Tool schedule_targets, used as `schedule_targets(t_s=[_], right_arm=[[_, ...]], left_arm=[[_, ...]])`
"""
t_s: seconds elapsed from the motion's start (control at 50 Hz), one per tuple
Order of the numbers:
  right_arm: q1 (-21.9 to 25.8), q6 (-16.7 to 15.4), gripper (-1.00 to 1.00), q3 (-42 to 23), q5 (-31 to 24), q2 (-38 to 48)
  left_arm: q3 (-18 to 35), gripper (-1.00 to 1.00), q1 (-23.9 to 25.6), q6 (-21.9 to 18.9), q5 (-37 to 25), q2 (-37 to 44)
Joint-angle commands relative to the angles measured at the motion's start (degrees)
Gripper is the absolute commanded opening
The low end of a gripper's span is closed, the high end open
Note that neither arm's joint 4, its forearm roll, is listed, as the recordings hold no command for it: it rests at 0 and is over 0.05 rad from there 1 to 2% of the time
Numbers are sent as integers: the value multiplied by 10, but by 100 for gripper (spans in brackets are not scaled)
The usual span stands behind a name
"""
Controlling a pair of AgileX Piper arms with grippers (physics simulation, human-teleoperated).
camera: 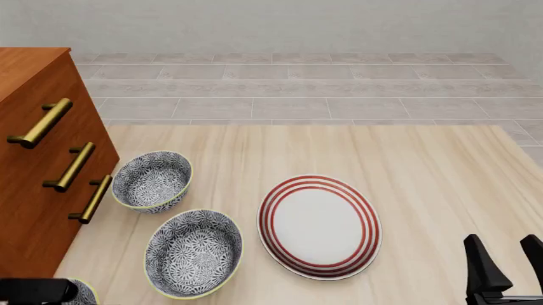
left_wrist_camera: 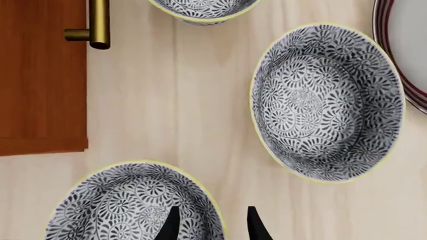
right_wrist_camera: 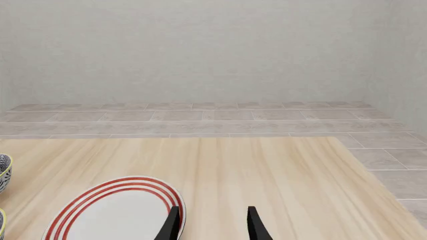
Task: Put the bowl at the front on the plate.
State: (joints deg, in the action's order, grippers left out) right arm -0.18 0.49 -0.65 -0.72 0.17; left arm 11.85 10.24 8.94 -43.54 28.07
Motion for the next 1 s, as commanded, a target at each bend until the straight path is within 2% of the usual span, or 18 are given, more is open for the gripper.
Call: schedule_targets(t_s=[0.02,0.26,0.44,0.62,0.7,0.72,1.0], right_arm=[[0,0,100,0,0,0],[0,0,100,0,0,0],[0,0,100,0,0,0],[0,0,100,0,0,0],[0,0,100,0,0,0],[0,0,100,0,0,0],[0,0,100,0,0,0]], left_arm=[[-24,100,2,9,22,6],[-44,100,8,21,43,17],[-45,100,9,24,35,9],[-69,100,-8,14,81,39],[-66,100,-5,18,67,26],[-63,-100,-5,17,61,21],[-34,-100,14,32,-10,-34]])
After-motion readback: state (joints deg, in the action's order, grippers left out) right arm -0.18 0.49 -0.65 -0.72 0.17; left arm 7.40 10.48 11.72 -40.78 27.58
